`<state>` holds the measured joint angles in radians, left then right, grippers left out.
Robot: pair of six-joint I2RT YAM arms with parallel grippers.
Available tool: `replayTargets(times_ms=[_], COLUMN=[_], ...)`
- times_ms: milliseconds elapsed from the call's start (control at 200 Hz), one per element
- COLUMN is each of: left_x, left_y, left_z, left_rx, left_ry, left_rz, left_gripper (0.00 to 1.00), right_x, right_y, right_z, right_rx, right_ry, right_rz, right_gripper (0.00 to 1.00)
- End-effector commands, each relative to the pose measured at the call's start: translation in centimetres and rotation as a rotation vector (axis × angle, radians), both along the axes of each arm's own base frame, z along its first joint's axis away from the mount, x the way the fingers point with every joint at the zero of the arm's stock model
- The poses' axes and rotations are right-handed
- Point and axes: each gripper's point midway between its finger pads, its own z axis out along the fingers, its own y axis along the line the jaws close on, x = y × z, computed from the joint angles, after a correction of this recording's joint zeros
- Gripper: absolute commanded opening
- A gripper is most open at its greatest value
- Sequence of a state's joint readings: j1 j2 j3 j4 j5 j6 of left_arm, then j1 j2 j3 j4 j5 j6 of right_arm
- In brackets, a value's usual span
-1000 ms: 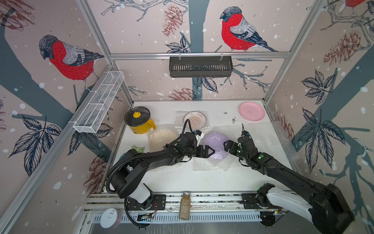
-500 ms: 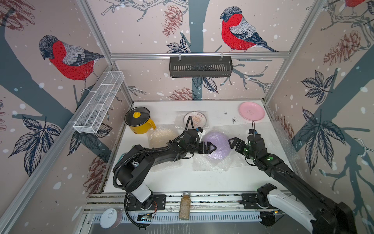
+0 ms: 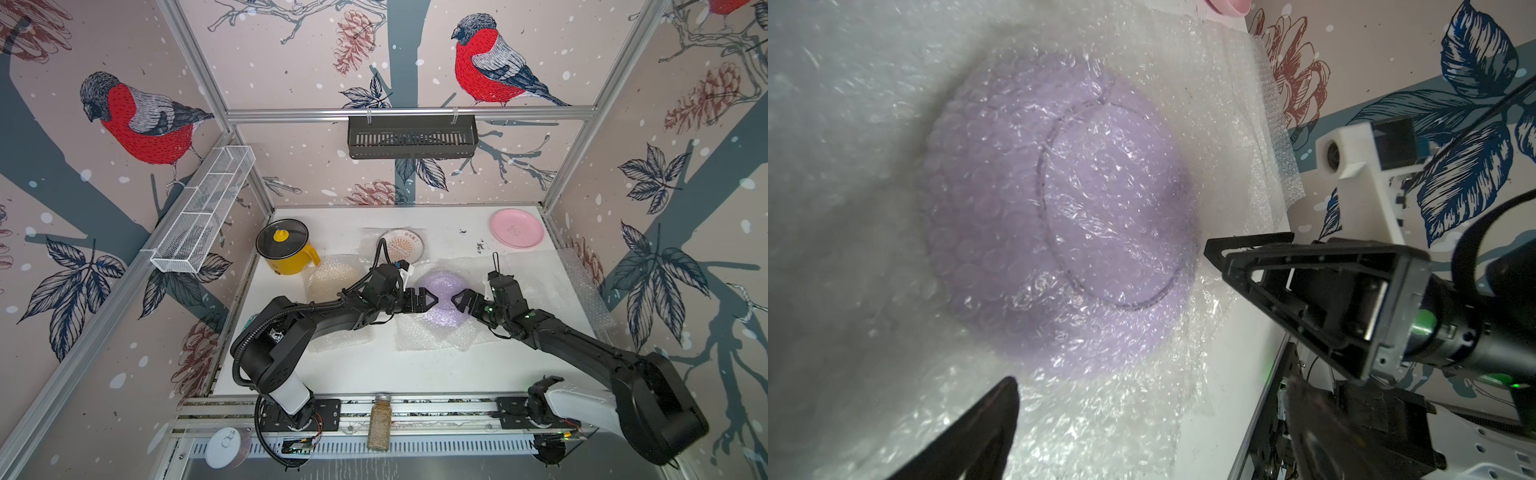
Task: Unpack dinner plates from bubble wrap
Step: Unwrap the bubble wrap.
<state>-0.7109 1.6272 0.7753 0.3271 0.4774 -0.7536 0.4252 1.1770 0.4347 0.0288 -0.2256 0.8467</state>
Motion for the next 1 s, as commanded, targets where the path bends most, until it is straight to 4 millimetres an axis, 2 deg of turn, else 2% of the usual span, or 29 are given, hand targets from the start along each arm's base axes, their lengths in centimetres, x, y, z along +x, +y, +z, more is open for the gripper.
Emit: replayTargets(times_ms=[0,130,355,495,680,876,996], left_x=[0.7,2.0,5.1,5.3,4.7,4.1,4.0], left_y=[-0.4,-0.9,-0.7,-1.0,-0.8,-0.1,0.1], left_z=[0.7,1.0,-1.6,-2.4,-5.0,-6.9,-7.5], left_rx=[-0.019,-0.023,0.072,0.085,0.118,0.156,0.167], left_ry=[-0.025,-0.035,-0.035,-0.028,0.015,0.039,0.044], left_rz=[-0.018,-0.019,0.010,-0.002,-0.024,-0.022,-0.023], left_gripper=[0.98,0.98,0.98,0.98,0.98,0.98,0.98], right_x=[0.1,-0.5,-0.3,-0.3,-0.2,0.1,0.4], right_y=[0.1,0.5,0.0,0.4,0.6,1.7,2.2], right_z=[0.3,-0.3,-0.3,-0.6,-0.5,0.8,2.6], right_rx=[0.033,0.052,0.048,0.065,0.083,0.135,0.158], right_ry=[-0.019,-0.007,-0.020,-0.020,-0.033,-0.080,-0.138], right_rz=[-0.017,0.006,-0.017,0.010,0.017,0.068,0.100], right_gripper=[0.99,0.99,0.99,0.99,0.99,0.99,0.99])
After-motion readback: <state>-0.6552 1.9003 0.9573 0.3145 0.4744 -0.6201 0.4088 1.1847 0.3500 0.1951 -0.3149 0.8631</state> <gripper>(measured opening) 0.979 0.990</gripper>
